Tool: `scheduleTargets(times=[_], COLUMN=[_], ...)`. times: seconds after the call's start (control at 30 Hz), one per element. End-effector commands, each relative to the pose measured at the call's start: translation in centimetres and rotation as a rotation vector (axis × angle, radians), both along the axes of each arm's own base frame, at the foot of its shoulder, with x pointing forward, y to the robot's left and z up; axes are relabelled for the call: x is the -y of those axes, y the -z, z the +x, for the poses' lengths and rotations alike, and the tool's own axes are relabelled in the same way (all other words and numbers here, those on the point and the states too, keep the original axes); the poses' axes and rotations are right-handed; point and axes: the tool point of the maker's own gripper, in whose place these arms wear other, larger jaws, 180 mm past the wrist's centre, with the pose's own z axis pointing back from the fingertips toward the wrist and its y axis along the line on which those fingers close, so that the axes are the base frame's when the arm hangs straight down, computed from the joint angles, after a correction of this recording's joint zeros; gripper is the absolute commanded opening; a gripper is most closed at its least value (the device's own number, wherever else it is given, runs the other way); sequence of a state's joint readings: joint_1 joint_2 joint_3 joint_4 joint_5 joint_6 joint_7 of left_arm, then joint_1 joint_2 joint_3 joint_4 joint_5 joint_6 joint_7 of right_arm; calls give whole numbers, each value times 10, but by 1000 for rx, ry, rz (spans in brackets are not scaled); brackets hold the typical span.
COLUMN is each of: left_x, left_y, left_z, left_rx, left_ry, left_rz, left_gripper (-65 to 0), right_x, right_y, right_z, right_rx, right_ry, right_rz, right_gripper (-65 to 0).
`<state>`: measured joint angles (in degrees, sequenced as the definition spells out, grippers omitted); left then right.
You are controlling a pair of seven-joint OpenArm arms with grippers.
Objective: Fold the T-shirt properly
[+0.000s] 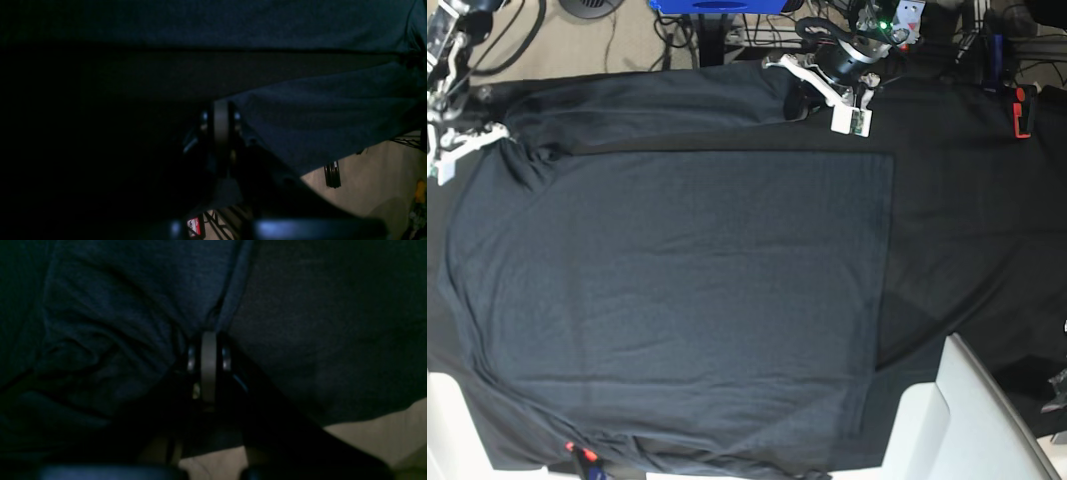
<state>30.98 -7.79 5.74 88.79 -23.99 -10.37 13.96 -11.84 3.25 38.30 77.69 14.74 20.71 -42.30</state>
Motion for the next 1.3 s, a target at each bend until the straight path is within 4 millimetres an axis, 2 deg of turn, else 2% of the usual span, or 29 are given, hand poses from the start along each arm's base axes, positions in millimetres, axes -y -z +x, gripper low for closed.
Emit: scheduleTargets(times=[0.0, 0.1, 0.2, 0.4, 0.63, 0.8, 0.9, 1.03, 1.17, 1.27], left_x=[4, 7, 11, 19, 20, 18, 2, -7, -8, -9], left_y=[-14, -30, -33, -53, -61, -72, -81, -99, -116, -117], left_z=[7, 17, 17, 44, 67, 87, 104, 134, 159, 174], left_rx=[48, 87, 20, 35, 52, 92, 129, 198, 243, 237], left_ry=[-2, 11, 65, 118, 140, 140, 95, 79, 86, 87], left_rz=[-21, -28, -8, 7, 23, 32, 50, 71, 86, 91], left_gripper=[-650, -650, -650, -650, -650, -650, -650, -650, -650, -650], right_x=[7, 9, 15, 23, 37, 38, 38, 43, 41, 40], right_y=[-10, -20, -30, -40, -56, -50, -44, -41, -39, -37], right_z=[10, 14, 18, 30, 50, 64, 70, 77, 88, 95], right_rx=[23, 19, 12, -8, -3, -19, -29, -34, -13, 1], right_ry=[-10, -21, 20, 85, 135, 156, 163, 170, 178, 184], right_rz=[-19, -33, -54, -54, -59, -19, 3, 16, 30, 40], right_gripper=[-650, -650, -650, -650, -650, -650, -650, -650, -650, -650])
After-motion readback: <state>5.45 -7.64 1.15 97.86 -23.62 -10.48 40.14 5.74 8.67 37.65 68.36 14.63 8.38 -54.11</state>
